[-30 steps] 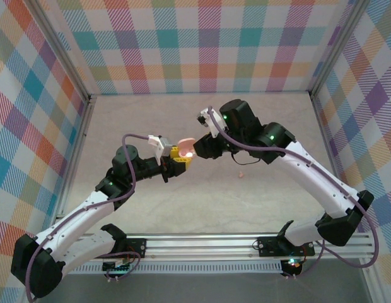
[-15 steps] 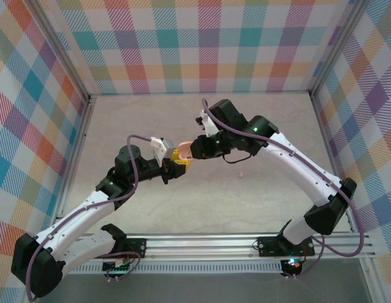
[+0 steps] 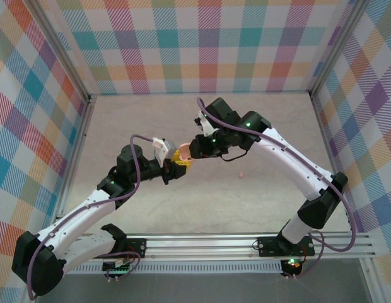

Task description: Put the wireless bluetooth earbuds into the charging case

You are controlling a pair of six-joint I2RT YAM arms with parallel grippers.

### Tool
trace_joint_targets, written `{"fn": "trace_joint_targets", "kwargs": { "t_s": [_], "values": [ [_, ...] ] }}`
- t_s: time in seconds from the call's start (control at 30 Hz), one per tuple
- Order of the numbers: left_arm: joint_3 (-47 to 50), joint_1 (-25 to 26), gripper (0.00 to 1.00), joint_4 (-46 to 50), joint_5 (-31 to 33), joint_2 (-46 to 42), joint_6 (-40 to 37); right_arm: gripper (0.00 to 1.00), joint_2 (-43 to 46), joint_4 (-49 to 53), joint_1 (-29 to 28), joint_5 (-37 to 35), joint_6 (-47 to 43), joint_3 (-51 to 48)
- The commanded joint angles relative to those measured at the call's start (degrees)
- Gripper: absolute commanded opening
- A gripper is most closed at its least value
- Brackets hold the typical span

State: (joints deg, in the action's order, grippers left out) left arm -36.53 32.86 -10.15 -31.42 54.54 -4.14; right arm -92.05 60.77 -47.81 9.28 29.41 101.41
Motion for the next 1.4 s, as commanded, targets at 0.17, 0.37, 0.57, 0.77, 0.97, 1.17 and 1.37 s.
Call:
{"fn": "trace_joint_targets", "kwargs": {
  "t_s": [0.17, 0.37, 0.57, 0.77, 0.97, 1.17, 1.37],
  "values": [
    [-2.2, -0.4, 0.21, -0.6, -0.7, -0.1, -1.4, 0.37, -3.3, 5.6, -0.8, -1.0, -0.8, 4.1],
    [-2.2, -0.4, 0.21, -0.4, -0.6, 0.1, -1.7, 0.38, -3.7, 5.6, -0.9, -0.5, -1.5, 4.3],
    [-2.2, -0.4, 0.21, -0.2, -0.4, 0.0, -2.0, 0.32, -3.5, 3.9, -0.9, 2.0, -2.9, 3.8],
    [-2.2, -0.4, 0.21, 0.3, -0.2, -0.3, -2.4, 0.25, -3.0, 2.0, -0.8, 3.9, -3.7, 3.7],
    [-1.9, -0.4, 0.21, 0.5, 0.1, -0.8, -2.3, 0.21, -0.4, -1.8, -0.7, 3.7, -5.0, 1.6],
    [-1.4, -0.4, 0.21, 0.0, 0.4, -1.5, -1.7, 0.19, 1.8, -4.5, -0.7, 2.5, -6.8, -0.7],
    [-1.0, -0.4, 0.21, -1.7, 0.1, -1.7, -0.3, 0.15, 4.5, -9.3, -0.8, 1.0, -13.2, -4.7]
  ]
}}
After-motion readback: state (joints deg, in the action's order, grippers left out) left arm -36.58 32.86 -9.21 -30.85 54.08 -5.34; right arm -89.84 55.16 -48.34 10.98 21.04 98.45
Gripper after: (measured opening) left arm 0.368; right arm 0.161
